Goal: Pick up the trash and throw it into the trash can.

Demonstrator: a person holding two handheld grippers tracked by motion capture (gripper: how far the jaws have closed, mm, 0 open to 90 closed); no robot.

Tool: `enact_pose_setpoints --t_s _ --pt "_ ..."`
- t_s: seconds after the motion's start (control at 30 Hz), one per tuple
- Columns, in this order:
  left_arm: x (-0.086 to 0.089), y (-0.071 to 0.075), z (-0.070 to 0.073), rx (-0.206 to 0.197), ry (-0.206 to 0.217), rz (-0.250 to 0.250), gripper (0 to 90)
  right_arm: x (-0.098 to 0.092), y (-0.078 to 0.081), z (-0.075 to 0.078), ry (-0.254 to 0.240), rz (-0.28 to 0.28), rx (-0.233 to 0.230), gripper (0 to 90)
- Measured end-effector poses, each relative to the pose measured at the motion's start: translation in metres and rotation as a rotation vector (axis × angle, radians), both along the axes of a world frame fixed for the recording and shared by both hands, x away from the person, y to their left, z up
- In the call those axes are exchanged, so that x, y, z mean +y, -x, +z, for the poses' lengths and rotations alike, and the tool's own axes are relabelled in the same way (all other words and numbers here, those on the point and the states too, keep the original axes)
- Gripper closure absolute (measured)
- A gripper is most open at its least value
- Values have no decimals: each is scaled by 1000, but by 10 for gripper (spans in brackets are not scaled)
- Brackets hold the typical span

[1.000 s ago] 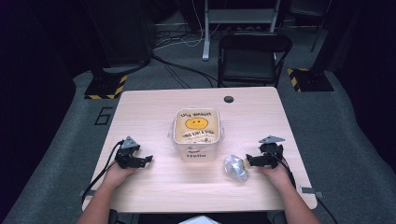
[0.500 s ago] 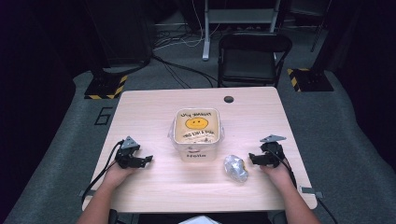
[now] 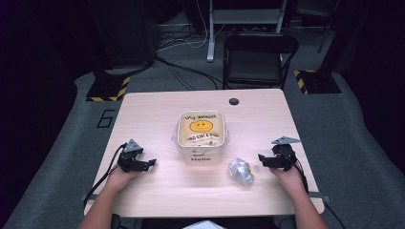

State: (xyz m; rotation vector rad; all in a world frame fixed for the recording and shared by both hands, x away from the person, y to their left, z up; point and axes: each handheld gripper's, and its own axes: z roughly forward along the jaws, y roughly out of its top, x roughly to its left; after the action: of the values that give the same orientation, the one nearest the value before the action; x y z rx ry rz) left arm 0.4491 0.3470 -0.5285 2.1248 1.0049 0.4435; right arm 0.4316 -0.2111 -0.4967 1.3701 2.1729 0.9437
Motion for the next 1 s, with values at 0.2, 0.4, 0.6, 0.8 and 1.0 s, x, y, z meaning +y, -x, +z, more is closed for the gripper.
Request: enact_pose_setpoints --t_s 0.2,0.4,0.6,0.8,1.0 --pt "0 0 0 1 2 1 166 4 5 7 0 27 0 251" --pt "0 0 0 1 3 1 166 11 10 16 -26 56 -3 251" --pt "0 0 0 1 3 1 166 16 14 21 -57 78 -5 251" --pt "0 0 0 1 3 1 166 24 21 29 -90 125 -16 250" --pt "0 0 0 0 0 -1 166 30 24 33 -128 167 -10 250"
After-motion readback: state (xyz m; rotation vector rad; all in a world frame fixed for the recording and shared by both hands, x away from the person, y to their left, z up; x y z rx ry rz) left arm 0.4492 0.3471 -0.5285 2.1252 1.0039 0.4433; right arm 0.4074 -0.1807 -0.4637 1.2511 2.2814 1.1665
